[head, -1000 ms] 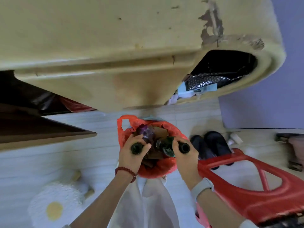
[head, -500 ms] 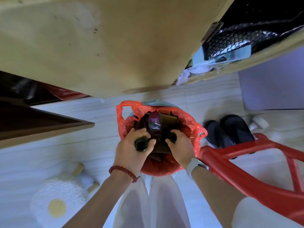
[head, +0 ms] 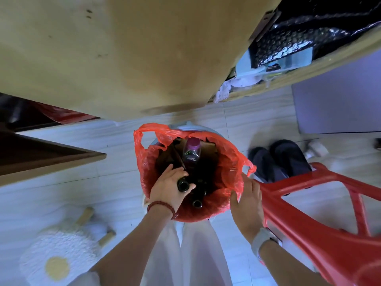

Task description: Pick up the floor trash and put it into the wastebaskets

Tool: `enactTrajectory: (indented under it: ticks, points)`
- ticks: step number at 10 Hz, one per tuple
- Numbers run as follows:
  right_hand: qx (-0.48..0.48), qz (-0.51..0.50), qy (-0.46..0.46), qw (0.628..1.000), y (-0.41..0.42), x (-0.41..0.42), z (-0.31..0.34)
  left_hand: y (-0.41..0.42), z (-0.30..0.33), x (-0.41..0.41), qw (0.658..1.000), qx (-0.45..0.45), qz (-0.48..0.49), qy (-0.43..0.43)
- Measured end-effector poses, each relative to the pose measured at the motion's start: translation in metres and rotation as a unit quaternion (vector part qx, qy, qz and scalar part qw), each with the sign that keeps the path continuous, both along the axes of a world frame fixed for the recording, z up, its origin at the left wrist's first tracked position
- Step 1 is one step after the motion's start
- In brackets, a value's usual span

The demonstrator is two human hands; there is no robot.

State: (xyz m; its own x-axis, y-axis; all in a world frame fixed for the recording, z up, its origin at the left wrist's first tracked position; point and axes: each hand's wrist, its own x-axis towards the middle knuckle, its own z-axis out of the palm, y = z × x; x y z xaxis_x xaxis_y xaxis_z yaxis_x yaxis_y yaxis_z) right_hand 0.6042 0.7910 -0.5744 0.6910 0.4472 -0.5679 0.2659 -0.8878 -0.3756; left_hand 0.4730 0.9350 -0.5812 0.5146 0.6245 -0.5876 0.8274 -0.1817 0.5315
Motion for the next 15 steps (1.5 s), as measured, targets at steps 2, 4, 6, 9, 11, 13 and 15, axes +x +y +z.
enactTrajectory:
  ticks: [2, 4, 6, 9, 11, 13, 15]
  points:
    - [-0.036, -0.135, 0.145, 0.979, 0.006, -0.017, -0.004, -0.009, -0.002, -0.003, 0.965, 0.072, -0.166, 0.188]
    - [-0.074, -0.176, 0.159, 0.969, 0.010, -0.027, -0.015, 0.024, 0.004, -0.021, 0.979, 0.013, 0.138, 0.149]
    - [-0.041, -0.178, 0.131, 0.974, 0.007, -0.001, -0.029, 0.045, -0.015, -0.014, 0.982, -0.036, 0.141, 0.124]
    - [-0.066, -0.175, 0.064, 0.980, 0.013, 0.086, -0.027, 0.046, -0.012, 0.049, 0.992, -0.059, 0.099, 0.055]
    - [-0.052, -0.192, 0.064, 0.978, 0.019, 0.128, -0.024, 0.048, -0.014, 0.085, 0.992, -0.092, 0.072, 0.049]
    - [-0.109, -0.088, 0.068, 0.988, 0.021, 0.135, -0.003, 0.048, 0.006, 0.082, 0.992, -0.093, -0.010, 0.080]
    - [-0.111, -0.007, 0.108, 0.988, 0.057, 0.126, 0.075, 0.063, 0.089, 0.100, 0.991, -0.010, -0.124, 0.052]
